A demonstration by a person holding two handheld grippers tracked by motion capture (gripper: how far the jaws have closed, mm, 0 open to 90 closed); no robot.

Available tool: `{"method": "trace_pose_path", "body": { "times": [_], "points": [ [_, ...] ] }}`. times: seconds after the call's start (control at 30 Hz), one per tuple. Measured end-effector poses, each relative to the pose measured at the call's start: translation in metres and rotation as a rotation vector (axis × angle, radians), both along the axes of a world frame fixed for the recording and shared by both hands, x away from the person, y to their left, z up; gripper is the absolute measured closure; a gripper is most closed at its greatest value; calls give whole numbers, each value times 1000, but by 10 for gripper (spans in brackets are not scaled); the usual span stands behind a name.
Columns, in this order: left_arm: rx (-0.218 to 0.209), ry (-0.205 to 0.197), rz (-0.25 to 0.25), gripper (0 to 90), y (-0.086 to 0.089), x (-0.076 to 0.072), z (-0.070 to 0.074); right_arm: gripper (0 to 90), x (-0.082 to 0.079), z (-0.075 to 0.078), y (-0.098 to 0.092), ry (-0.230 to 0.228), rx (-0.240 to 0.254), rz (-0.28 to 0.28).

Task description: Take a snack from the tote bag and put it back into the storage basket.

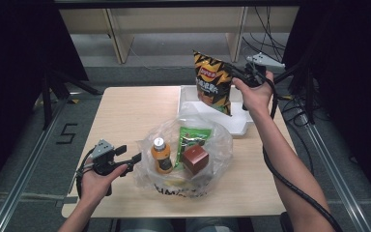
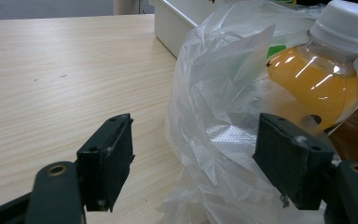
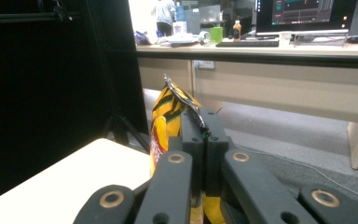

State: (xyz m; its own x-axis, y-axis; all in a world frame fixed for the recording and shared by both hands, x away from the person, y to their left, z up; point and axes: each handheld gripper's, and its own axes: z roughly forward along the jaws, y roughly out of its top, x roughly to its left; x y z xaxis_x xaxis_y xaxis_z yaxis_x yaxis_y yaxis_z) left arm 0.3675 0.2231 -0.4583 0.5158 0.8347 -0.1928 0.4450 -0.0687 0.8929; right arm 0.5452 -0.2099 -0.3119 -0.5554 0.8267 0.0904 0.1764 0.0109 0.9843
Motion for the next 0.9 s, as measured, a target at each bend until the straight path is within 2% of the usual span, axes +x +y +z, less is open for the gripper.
{"method": "trace_pose_path", "body": {
  "times": [0.07,0.23,0.27,0.3,0.33,0.47,0.57,0.7,0.77,0.8,0.87,0.9],
  "points": [
    [2,1,0,273,0,0,0,900,2,-3,0,18,1,-7],
    [5,5,-2,273,0,-1,-2,900,9,-9,0,25,-20,1],
    [5,5,-4,273,0,-1,-2,900,9,-10,0,39,-7,-4],
    [6,4,-5,273,0,-1,-2,900,11,-12,0,34,-21,1],
    [6,5,-2,273,0,-1,-2,900,11,-13,1,48,-11,-7],
    [-3,8,-2,273,-1,-1,-3,900,16,-19,0,51,-21,-2],
    [2,7,-8,273,-1,-1,-3,900,16,-22,1,81,-5,-9],
    [8,9,-6,272,0,-2,-3,900,20,-26,0,74,-30,-12],
    [4,13,-5,272,-1,-2,-3,900,21,-27,1,91,-17,-9],
    [0,15,3,272,-1,-2,-3,900,23,-29,0,73,-30,-4],
    [7,9,-2,272,0,-2,-3,900,24,-30,1,96,-22,-9],
    [6,9,-2,272,0,-2,-3,900,26,-31,0,94,-29,-6]
  ]
}}
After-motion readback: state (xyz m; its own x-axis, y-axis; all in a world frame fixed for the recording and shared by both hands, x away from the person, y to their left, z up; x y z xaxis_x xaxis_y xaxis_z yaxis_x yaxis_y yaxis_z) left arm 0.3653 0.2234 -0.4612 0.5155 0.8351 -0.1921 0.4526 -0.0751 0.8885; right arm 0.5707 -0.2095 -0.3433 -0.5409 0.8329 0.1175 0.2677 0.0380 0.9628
